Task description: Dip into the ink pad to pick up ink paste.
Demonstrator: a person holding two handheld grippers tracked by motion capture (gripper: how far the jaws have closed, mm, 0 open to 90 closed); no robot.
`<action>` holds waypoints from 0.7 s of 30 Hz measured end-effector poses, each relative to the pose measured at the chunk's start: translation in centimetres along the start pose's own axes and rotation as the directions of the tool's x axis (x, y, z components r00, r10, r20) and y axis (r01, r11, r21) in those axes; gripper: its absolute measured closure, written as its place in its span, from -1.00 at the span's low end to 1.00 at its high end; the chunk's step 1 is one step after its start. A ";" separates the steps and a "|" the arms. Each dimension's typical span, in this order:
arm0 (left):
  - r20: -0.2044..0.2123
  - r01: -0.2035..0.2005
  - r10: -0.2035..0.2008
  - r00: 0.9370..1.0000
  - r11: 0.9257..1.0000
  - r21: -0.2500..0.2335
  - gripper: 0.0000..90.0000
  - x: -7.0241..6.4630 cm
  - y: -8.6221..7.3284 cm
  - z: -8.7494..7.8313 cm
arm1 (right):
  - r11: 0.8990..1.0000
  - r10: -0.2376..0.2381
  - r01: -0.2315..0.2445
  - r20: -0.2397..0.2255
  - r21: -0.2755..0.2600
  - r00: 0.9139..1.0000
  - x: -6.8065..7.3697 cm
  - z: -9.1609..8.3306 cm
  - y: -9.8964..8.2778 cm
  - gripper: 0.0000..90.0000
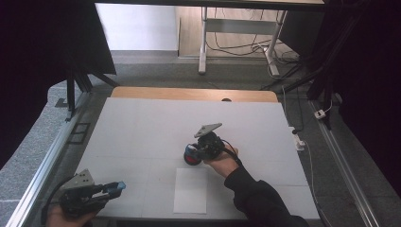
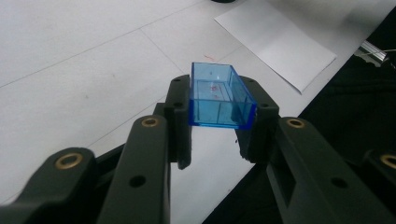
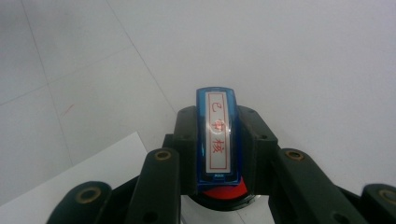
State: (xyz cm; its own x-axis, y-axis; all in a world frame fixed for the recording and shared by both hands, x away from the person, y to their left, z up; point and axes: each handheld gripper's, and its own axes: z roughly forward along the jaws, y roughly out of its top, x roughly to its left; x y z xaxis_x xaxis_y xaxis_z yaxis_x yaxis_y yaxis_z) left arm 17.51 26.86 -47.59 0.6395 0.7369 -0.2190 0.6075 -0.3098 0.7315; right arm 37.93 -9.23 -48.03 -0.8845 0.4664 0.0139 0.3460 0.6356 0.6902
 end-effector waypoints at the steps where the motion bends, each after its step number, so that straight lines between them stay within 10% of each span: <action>1: -0.001 0.001 -0.001 1.000 1.000 -0.002 0.51 0.0 0.0 0.0 | 1.000 0.001 -0.001 -0.002 -0.003 1.000 0.0 -0.1 0.0 0.58; 21: 0.003 0.010 -0.010 1.000 1.000 -0.007 0.51 0.1 0.0 0.0 | 0.995 0.011 -0.017 -0.061 -0.094 0.998 0.9 -3.3 0.2 0.58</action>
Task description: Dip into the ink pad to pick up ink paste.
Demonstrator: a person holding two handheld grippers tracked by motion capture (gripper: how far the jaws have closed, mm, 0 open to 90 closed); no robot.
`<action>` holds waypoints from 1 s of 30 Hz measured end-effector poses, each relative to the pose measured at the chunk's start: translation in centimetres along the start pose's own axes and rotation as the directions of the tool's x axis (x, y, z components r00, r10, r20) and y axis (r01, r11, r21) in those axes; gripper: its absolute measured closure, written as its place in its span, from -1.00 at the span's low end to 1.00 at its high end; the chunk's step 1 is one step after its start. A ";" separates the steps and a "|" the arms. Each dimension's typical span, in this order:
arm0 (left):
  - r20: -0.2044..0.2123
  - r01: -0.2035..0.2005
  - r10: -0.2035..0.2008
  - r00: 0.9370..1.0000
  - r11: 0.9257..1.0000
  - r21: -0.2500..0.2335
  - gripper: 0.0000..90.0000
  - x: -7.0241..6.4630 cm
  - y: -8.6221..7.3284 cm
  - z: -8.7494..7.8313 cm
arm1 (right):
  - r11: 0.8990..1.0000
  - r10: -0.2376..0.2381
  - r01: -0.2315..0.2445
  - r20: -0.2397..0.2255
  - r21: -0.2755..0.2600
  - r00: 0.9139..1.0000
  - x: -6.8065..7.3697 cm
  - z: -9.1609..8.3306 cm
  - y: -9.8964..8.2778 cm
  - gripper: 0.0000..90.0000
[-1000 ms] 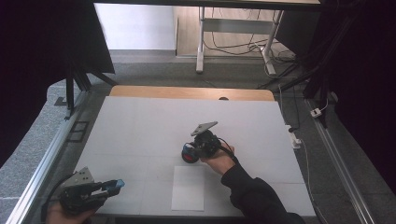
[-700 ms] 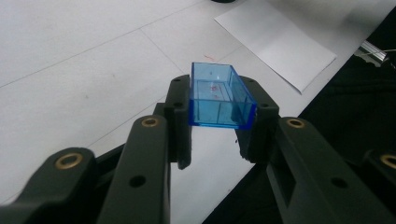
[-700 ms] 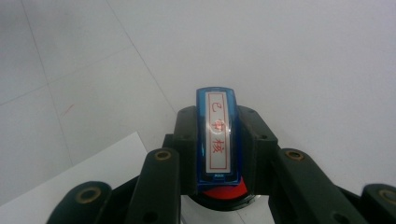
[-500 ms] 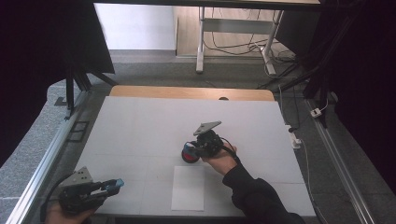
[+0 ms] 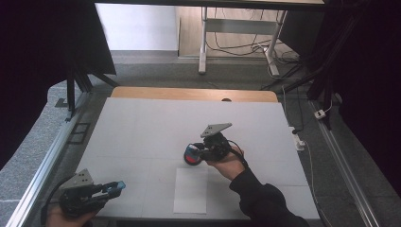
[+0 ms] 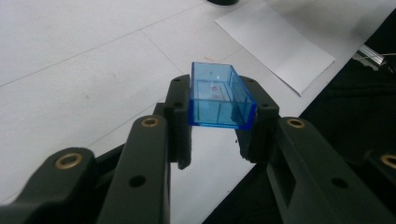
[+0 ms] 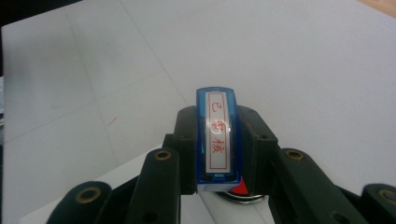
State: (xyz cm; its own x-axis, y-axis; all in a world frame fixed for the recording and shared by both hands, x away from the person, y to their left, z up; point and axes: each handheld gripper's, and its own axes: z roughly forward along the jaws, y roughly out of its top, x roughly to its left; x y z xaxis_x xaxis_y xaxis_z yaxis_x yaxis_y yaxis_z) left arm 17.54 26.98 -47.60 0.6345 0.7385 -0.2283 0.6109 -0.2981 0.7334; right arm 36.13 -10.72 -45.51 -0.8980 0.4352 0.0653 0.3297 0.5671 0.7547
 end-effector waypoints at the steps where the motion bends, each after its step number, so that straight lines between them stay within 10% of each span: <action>1: 0.001 0.001 -0.001 1.000 1.000 0.000 0.51 0.0 0.0 0.0 | 1.000 0.001 -0.001 -0.003 -0.001 1.000 0.1 -0.2 0.0 0.58; 30: -0.001 -0.007 0.007 1.000 1.000 0.001 0.51 -0.1 0.0 0.0 | 0.996 -0.042 0.037 -0.066 -0.076 0.997 3.8 -4.6 -1.5 0.58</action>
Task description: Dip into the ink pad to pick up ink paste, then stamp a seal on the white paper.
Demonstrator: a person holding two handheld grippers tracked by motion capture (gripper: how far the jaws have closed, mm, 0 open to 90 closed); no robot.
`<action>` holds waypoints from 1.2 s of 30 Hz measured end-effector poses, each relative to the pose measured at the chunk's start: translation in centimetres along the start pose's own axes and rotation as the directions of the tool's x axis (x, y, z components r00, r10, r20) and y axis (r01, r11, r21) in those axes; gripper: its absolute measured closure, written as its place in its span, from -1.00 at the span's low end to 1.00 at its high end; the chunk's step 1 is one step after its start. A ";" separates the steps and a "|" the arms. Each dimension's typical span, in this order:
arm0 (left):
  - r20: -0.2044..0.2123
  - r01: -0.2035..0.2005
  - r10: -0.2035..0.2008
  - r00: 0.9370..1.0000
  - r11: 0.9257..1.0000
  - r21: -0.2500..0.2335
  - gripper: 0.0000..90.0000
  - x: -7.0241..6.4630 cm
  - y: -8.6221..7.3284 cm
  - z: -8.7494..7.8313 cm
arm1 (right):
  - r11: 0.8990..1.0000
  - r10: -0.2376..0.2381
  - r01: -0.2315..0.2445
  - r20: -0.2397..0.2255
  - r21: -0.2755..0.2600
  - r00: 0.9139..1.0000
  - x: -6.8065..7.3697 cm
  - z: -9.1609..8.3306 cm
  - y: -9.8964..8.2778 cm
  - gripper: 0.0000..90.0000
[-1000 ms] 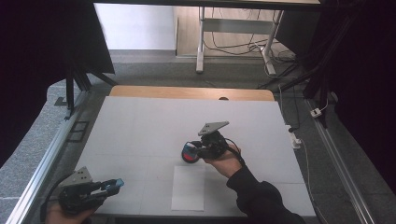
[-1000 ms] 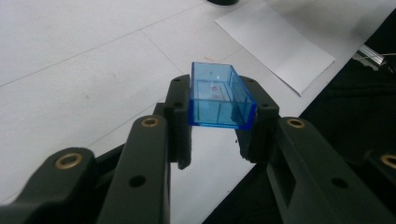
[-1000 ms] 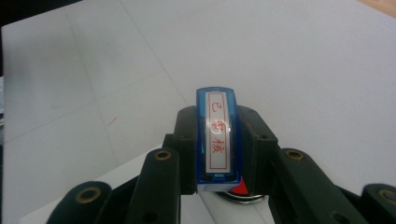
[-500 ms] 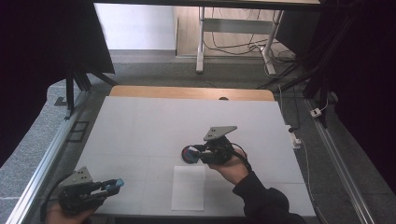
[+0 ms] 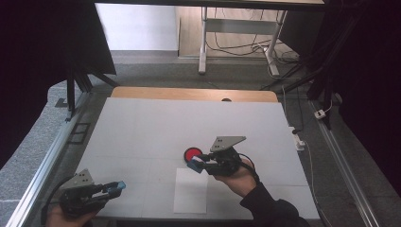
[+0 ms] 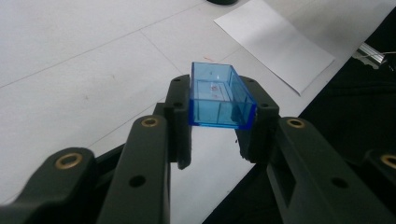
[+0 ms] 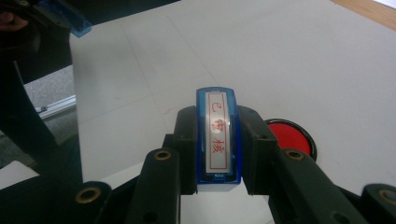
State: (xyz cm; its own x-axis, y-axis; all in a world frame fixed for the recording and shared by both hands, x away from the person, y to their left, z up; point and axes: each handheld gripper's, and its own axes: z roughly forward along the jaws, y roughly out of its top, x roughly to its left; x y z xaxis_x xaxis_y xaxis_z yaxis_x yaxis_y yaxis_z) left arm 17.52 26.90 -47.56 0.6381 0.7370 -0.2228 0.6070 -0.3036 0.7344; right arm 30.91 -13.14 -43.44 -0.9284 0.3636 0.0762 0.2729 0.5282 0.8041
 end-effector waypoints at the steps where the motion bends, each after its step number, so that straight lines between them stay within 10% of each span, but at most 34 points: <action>1: 0.000 0.001 -0.001 1.000 1.000 0.000 0.51 0.0 0.0 0.0 | 1.000 -0.003 0.003 -0.002 -0.002 1.000 0.2 0.0 -0.1 0.58; 36: -0.002 0.001 -0.001 1.000 1.000 0.005 0.51 0.0 0.0 0.0 | 0.997 -0.015 0.015 -0.003 0.071 1.000 1.8 1.1 -2.0 0.58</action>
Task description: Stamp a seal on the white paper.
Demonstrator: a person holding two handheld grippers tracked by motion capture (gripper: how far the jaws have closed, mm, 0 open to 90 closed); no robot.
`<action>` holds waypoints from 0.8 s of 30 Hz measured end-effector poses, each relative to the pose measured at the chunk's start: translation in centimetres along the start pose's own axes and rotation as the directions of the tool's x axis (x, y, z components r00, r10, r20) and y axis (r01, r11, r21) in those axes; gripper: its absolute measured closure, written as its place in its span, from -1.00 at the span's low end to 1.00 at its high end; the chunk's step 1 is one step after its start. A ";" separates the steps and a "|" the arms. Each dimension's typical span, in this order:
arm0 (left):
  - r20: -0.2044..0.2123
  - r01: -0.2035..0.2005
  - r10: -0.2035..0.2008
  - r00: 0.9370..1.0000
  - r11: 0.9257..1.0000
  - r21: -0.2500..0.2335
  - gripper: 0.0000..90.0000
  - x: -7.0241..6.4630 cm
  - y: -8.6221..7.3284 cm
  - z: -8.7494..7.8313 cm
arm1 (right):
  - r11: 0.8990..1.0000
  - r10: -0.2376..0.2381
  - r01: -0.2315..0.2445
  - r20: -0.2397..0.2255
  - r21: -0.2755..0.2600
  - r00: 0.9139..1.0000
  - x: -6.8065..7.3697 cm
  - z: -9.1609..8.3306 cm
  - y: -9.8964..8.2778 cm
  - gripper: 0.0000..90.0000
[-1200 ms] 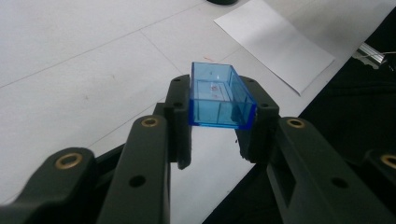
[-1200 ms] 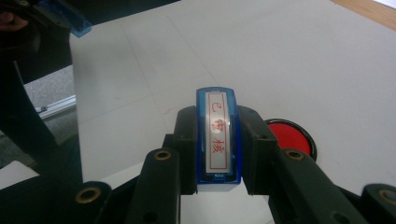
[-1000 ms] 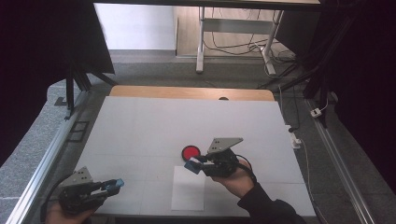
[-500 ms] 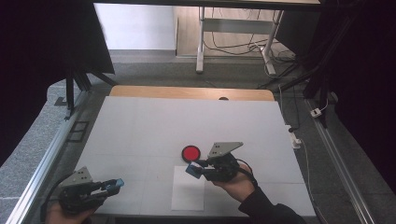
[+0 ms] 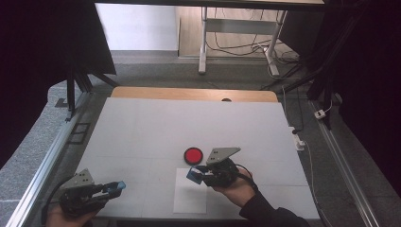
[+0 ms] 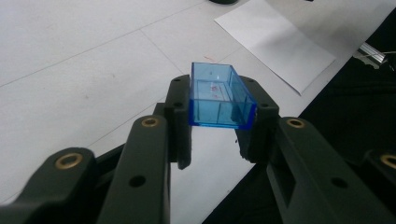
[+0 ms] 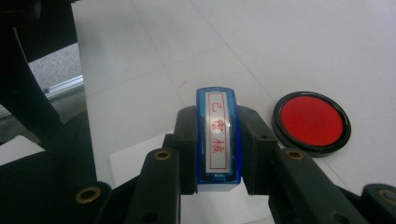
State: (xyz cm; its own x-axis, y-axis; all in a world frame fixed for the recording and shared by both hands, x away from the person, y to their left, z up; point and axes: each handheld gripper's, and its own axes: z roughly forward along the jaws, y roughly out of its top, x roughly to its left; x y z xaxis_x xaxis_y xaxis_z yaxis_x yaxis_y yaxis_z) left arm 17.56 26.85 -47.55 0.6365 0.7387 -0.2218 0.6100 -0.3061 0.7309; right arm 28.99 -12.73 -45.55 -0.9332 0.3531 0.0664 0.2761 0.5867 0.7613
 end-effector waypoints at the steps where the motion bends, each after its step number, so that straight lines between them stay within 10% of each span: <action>1: 0.002 0.000 0.000 1.000 1.000 0.001 0.51 0.0 0.0 0.0 | 1.000 -0.002 0.002 0.001 0.005 1.000 0.0 0.1 0.0 0.58; 24: 0.000 0.001 -0.001 1.000 1.000 0.003 0.51 0.0 0.0 0.0 | 0.991 -0.073 0.074 -0.015 0.114 0.997 0.5 3.1 -0.8 0.58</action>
State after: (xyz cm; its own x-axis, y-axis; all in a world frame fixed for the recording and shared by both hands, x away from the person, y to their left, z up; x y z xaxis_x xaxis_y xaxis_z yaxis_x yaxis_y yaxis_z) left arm 17.60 26.83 -47.57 0.6358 0.7390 -0.2228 0.6124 -0.3073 0.7284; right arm 29.04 -10.81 -48.11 -0.9541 0.2989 0.0203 0.2308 0.6901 0.6859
